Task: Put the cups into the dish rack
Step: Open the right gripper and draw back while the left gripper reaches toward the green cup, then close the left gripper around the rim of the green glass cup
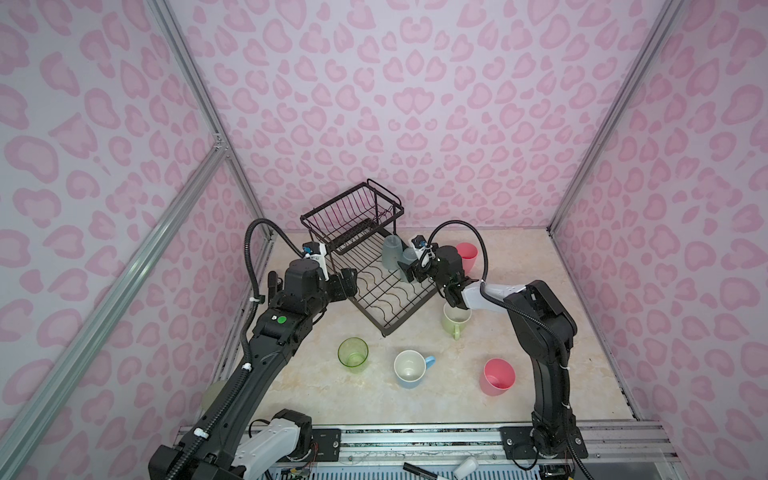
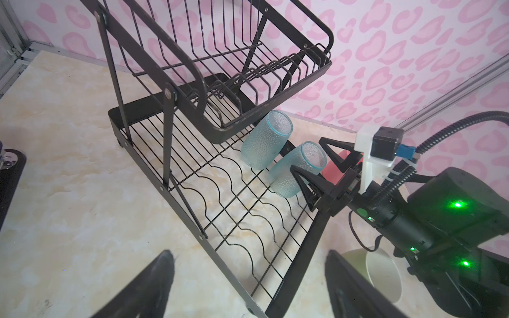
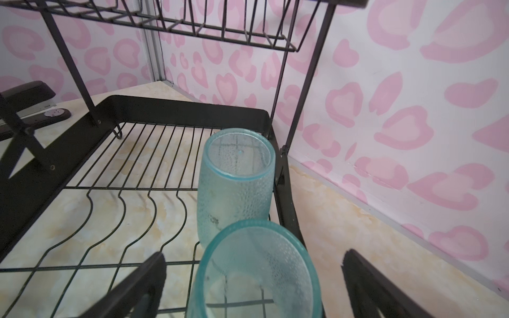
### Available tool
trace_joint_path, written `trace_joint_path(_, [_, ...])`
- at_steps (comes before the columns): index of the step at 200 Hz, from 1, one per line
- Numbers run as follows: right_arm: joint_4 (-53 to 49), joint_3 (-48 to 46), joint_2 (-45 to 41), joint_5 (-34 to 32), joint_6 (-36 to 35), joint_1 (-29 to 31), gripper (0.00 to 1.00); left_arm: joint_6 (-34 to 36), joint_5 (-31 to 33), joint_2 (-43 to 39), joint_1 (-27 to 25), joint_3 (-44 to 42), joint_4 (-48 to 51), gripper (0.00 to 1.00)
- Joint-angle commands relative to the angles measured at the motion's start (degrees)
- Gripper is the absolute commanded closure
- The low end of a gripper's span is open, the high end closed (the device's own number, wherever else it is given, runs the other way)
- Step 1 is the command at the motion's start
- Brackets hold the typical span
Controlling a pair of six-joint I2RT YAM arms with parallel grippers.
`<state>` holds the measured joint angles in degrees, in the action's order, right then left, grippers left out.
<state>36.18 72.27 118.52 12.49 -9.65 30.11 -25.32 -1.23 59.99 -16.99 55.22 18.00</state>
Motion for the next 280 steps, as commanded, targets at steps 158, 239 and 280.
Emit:
trace_joint_path(158, [-2.4,-18.7,-24.3,-10.7,4.0,8.5,0.07,0.1,2.4,1.3,0.1,-0.7,3.2,0.13])
trace_joint_path(239, [-9.4,-26.3,-35.2,-9.3,3.2,13.2,0.11,-4.2,4.5,-3.7,0.0,-1.5,15.2,0.15])
trace_joint_path(280, [-9.2,-28.2,-35.3,-12.4,4.0,13.1,0.11,-8.2,5.2,-3.6,-0.1,-1.7,21.6,0.19])
